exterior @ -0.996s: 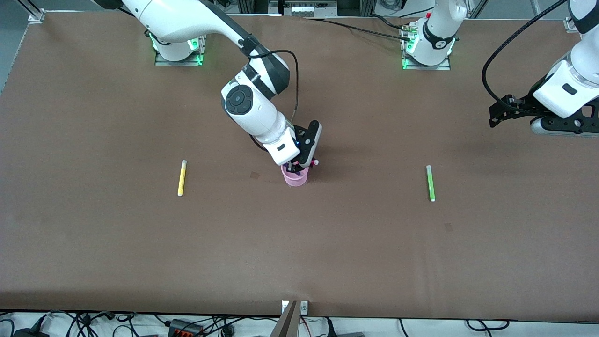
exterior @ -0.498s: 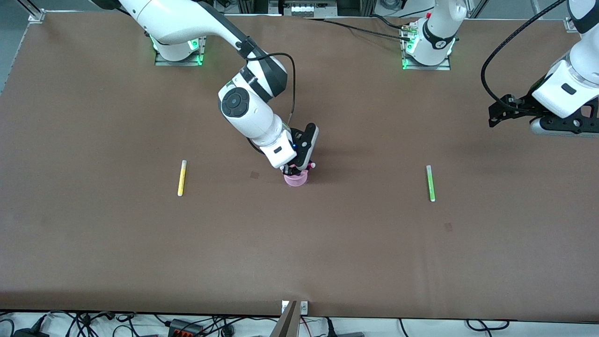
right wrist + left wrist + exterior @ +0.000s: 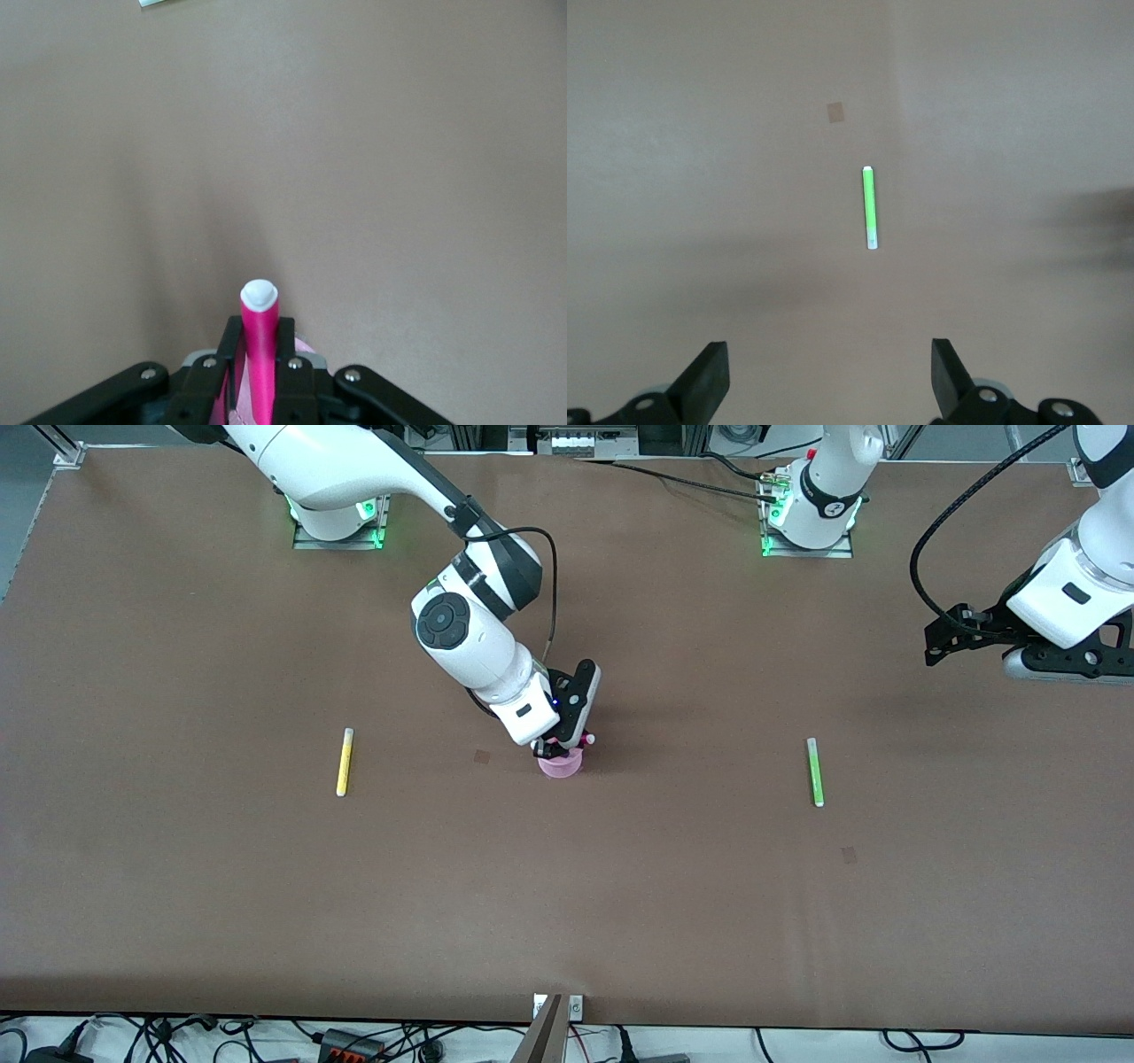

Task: Organize pens into pink holder with both arms
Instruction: 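Lower the magenta marker into the pink cup with the right gripper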

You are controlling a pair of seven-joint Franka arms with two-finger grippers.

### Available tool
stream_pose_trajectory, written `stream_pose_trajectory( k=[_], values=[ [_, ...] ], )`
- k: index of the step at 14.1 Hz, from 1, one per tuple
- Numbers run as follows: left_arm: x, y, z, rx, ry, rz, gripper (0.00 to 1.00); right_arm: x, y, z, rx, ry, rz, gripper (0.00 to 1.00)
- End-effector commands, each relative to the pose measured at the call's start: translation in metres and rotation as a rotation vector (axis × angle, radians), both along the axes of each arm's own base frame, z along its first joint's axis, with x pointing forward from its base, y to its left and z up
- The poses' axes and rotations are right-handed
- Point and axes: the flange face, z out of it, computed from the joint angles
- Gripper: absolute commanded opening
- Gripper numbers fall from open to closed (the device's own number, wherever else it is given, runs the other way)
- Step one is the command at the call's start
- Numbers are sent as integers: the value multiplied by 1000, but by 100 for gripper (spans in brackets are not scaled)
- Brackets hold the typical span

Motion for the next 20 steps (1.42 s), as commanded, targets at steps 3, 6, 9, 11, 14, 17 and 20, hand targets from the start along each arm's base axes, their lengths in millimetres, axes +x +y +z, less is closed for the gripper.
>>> stream_pose_trajectory(
  k=[3,6,9,11,14,17,20],
  values=[
    [-1,-3,6,-7,4,5,100,-6,-4,-3,-13,-1,16,0],
    [-1,-4,6,-7,4,3,100,-10,-5,-9,-22,7,22,0],
    [-1,-4,6,-7,4,3,100,-10,-5,-10,-23,8,23,13],
    [-1,-3,6,-7,4,5,100,-8,-4,-7,-19,1,27,100],
    [-1,-4,6,-7,4,3,100,-8,-3,0,-6,3,14,100],
    [-1,-4,6,-7,4,3,100,-9,-1,18,5,-17,10,100],
    [-1,-4,6,-7,4,3,100,-13,-3,59,11,-20,-29,100]
  ],
)
